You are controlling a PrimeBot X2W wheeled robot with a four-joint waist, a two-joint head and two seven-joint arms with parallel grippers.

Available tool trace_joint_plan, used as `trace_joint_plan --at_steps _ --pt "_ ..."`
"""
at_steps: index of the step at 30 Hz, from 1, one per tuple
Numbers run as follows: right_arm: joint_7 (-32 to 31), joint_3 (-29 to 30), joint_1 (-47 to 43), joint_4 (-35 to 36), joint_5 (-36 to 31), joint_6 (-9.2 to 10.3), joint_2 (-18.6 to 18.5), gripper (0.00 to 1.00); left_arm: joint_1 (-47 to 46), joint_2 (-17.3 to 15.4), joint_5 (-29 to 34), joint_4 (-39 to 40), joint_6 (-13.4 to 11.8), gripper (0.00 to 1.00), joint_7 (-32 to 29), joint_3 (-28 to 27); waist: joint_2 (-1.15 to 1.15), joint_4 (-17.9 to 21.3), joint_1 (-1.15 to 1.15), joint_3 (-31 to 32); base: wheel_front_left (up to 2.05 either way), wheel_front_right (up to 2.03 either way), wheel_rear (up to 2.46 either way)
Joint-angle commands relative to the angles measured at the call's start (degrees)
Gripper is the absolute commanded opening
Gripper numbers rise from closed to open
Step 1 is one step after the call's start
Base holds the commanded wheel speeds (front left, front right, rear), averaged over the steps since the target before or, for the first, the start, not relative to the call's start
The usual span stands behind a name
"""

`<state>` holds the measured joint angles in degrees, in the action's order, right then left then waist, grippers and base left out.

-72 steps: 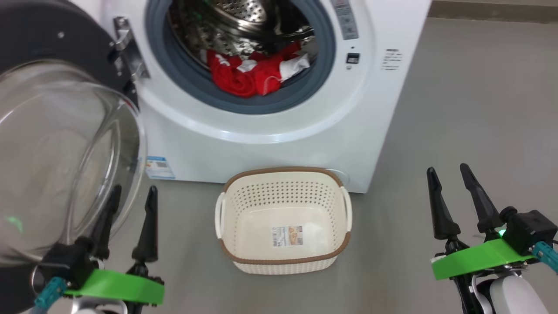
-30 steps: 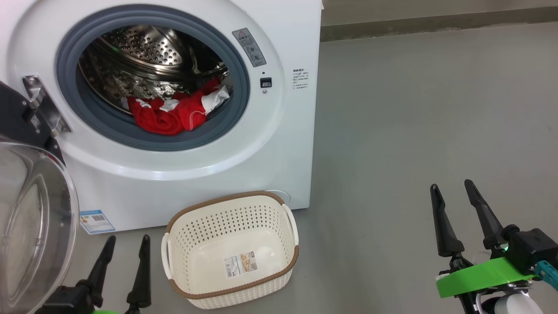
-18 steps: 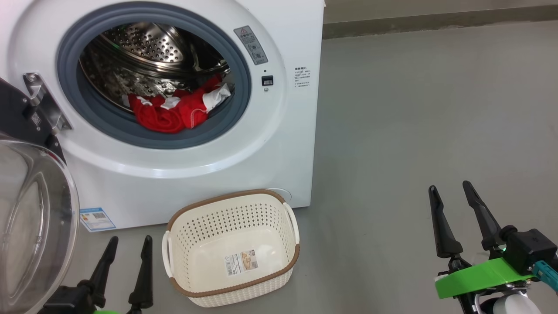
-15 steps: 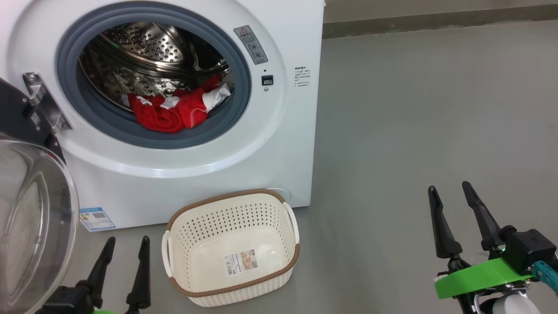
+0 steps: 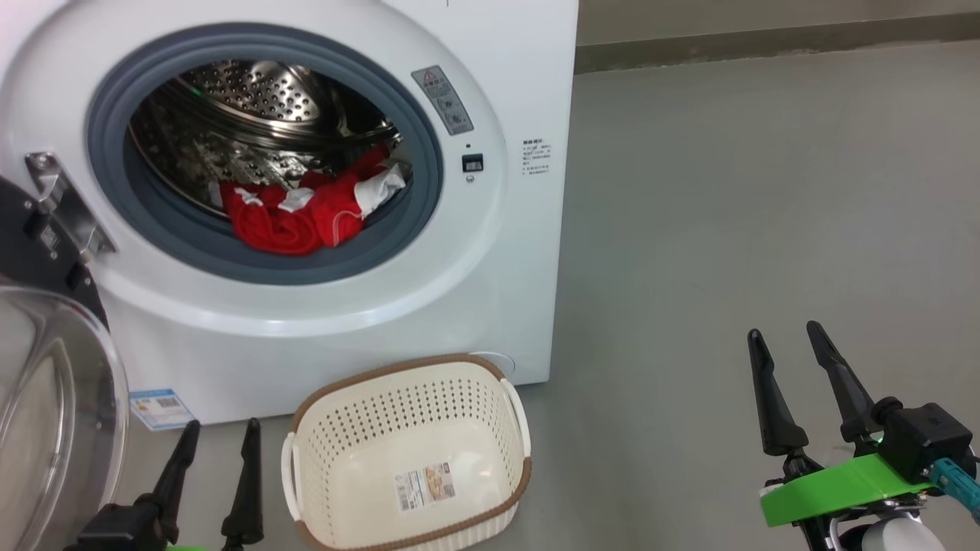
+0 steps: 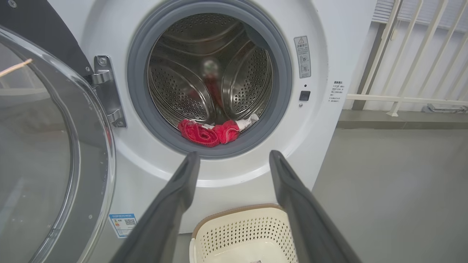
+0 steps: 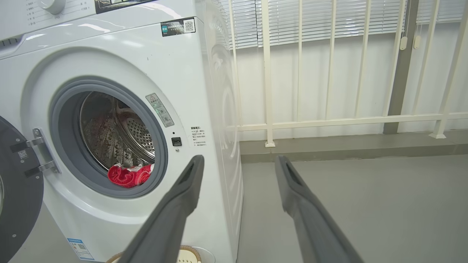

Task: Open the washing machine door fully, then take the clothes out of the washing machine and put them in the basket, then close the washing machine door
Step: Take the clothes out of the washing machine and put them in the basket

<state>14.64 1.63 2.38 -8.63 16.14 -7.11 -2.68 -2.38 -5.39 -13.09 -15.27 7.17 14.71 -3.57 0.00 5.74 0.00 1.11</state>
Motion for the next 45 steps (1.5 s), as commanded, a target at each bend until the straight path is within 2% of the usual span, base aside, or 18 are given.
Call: trace_joint_plan --at_steps 1,13,45 --pt "0.4 -1.2 2.0 1.2 0.0 -0.37 -0.2 1.00 -2.8 -0.6 -0.2 2.0 0.3 1.00 0.3 -1.7 0.00 0.0 0.00 0.0 1.93 -1.93 0.00" --pt "0.4 -1.0 2.0 0.8 0.0 -0.37 -0.2 1.00 -1.9 -0.7 -1.6 3.0 0.3 1.00 0.3 -0.6 0.00 -0.1 0.00 0.0 1.04 -1.04 0.00" --pt "0.4 -1.3 1.3 1.1 -0.1 -0.37 -0.2 1.00 -2.5 -0.3 -0.1 3.0 0.3 1.00 0.3 -0.9 0.00 -1.0 0.00 -0.9 0.01 -0.01 0.00"
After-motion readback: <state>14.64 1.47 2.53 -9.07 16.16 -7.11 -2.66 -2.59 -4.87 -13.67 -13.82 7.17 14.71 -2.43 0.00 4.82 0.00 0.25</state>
